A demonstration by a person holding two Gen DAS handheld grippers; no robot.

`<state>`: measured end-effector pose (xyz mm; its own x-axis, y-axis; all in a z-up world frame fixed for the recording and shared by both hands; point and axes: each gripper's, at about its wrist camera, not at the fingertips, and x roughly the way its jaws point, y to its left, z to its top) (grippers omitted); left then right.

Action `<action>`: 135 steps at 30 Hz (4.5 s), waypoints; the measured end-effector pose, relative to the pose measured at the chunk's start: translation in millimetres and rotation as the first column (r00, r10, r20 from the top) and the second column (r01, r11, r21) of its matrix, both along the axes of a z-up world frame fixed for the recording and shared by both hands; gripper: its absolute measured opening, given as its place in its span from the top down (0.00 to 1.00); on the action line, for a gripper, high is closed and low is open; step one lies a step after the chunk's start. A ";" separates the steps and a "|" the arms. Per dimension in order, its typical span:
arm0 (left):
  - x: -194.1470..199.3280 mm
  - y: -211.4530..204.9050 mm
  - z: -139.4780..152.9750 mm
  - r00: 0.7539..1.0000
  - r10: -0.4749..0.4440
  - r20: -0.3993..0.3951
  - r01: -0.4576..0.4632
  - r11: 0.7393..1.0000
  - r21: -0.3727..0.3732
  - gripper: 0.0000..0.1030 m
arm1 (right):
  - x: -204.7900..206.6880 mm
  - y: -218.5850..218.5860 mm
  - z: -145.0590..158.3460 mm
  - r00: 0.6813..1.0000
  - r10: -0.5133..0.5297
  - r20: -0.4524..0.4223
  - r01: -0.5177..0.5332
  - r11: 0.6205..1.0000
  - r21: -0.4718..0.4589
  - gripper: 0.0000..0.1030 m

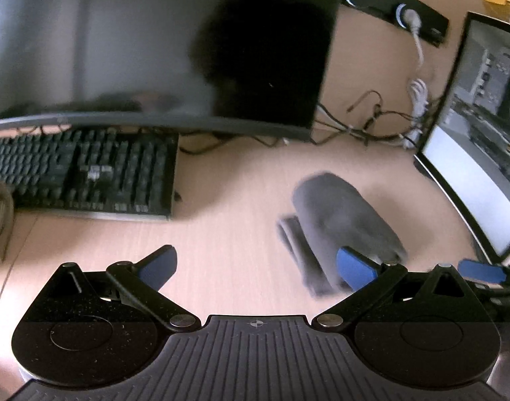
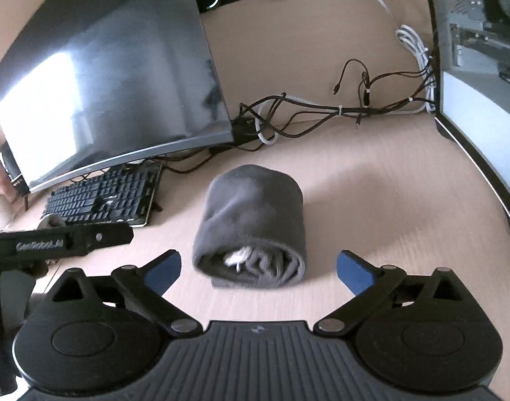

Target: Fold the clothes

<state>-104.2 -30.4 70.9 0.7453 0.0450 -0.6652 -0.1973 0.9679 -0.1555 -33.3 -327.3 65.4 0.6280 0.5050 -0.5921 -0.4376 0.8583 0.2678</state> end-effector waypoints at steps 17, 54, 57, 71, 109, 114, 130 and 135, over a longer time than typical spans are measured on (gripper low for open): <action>-90.0 -71.5 3.7 0.994 0.096 -0.049 -0.091 0.991 0.103 0.00 | -109.3 31.3 0.8 0.991 -0.088 0.103 0.095 0.994 -0.062 0.00; -89.9 -89.8 3.8 0.988 0.147 -0.042 -0.140 0.980 0.140 0.00 | -101.1 26.4 6.3 0.991 -0.011 0.134 0.021 0.997 -0.075 0.00; -87.3 -88.8 2.4 0.988 0.147 -0.050 -0.139 0.981 0.137 0.00 | -98.2 25.6 5.0 0.992 -0.010 0.124 0.019 0.997 -0.076 0.00; -76.6 -86.4 -2.5 0.986 0.146 -0.078 -0.136 0.983 0.127 0.00 | -88.6 27.3 -0.2 0.995 -0.012 0.098 0.021 0.996 -0.086 0.00; -55.3 -78.1 -15.3 0.980 0.146 -0.137 -0.130 0.984 0.119 0.00 | -64.6 35.9 -15.6 1.000 -0.006 0.029 0.009 0.994 -0.105 0.00; -51.9 -76.3 -17.8 0.979 0.143 -0.146 -0.126 0.985 0.116 0.00 | -61.3 36.8 -17.6 1.000 -0.008 0.020 0.010 0.994 -0.109 0.00; -42.3 -69.6 -25.1 0.978 0.130 -0.165 -0.115 0.989 0.097 0.00 | -52.7 41.6 -20.6 1.000 -0.007 0.001 0.007 0.991 -0.131 0.00; -38.8 -64.9 -26.7 0.978 0.124 -0.165 -0.110 0.990 0.088 0.00 | -49.0 46.0 -21.5 1.000 -0.013 -0.006 0.012 0.989 -0.148 0.00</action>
<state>-143.0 -95.3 44.2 0.6083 0.1819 -0.7726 -0.3269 0.9444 -0.0350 -82.3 -281.3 43.9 0.6296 0.4036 -0.6639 -0.4254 0.8941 0.1402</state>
